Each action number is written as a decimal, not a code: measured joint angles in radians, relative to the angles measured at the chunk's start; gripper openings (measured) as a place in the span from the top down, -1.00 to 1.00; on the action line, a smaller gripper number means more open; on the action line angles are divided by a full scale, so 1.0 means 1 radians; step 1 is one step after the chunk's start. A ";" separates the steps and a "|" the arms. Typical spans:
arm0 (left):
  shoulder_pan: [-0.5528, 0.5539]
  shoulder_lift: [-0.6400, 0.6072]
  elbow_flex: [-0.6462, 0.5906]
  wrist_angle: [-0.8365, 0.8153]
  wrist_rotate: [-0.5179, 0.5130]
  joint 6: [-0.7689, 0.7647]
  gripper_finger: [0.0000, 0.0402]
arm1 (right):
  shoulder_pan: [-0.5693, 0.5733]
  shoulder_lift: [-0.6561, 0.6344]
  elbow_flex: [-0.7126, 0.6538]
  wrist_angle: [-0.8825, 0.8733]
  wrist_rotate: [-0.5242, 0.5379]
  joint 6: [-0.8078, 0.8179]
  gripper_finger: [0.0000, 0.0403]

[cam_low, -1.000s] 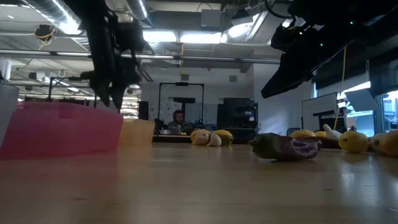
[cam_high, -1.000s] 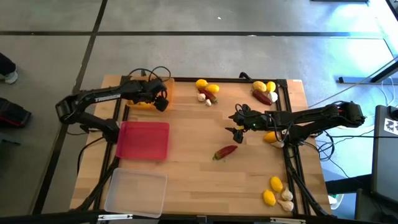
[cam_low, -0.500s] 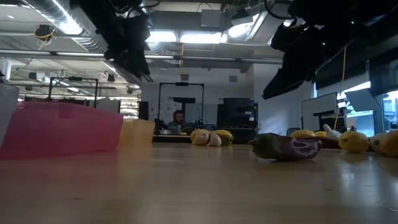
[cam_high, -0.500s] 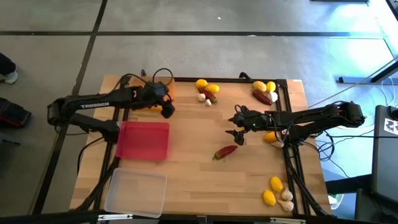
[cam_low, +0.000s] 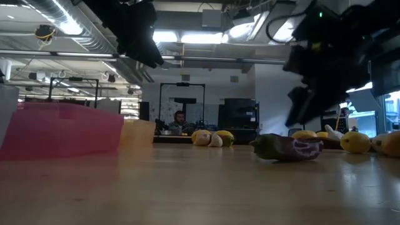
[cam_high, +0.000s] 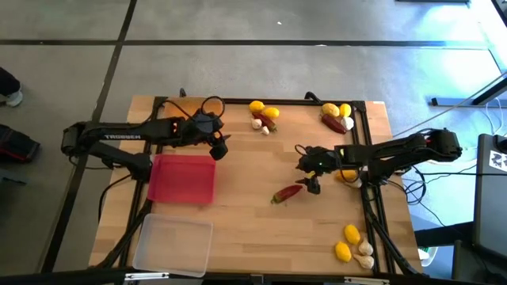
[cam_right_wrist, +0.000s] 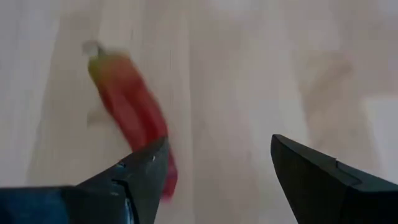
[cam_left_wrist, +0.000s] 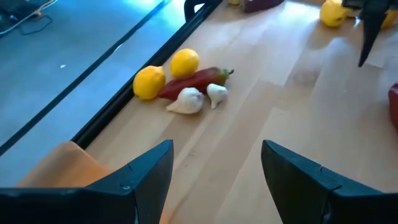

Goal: Sort produce into baskets
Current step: Put the bottom chilli pepper into the pink bin, then put the left chilli pepper into the pink bin

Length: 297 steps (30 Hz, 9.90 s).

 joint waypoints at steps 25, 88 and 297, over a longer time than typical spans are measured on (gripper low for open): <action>-0.001 0.000 -0.002 -0.008 0.000 -0.085 -0.19 | 0.135 0.140 -0.055 0.199 -0.103 0.096 -0.38; -0.282 0.233 -0.039 0.813 0.076 0.180 -0.19 | 0.163 -0.125 -0.053 0.837 0.359 -0.172 0.65; -0.210 -0.110 -0.418 0.654 -0.048 -0.047 -0.02 | -0.417 0.533 0.224 0.460 0.208 0.006 -0.04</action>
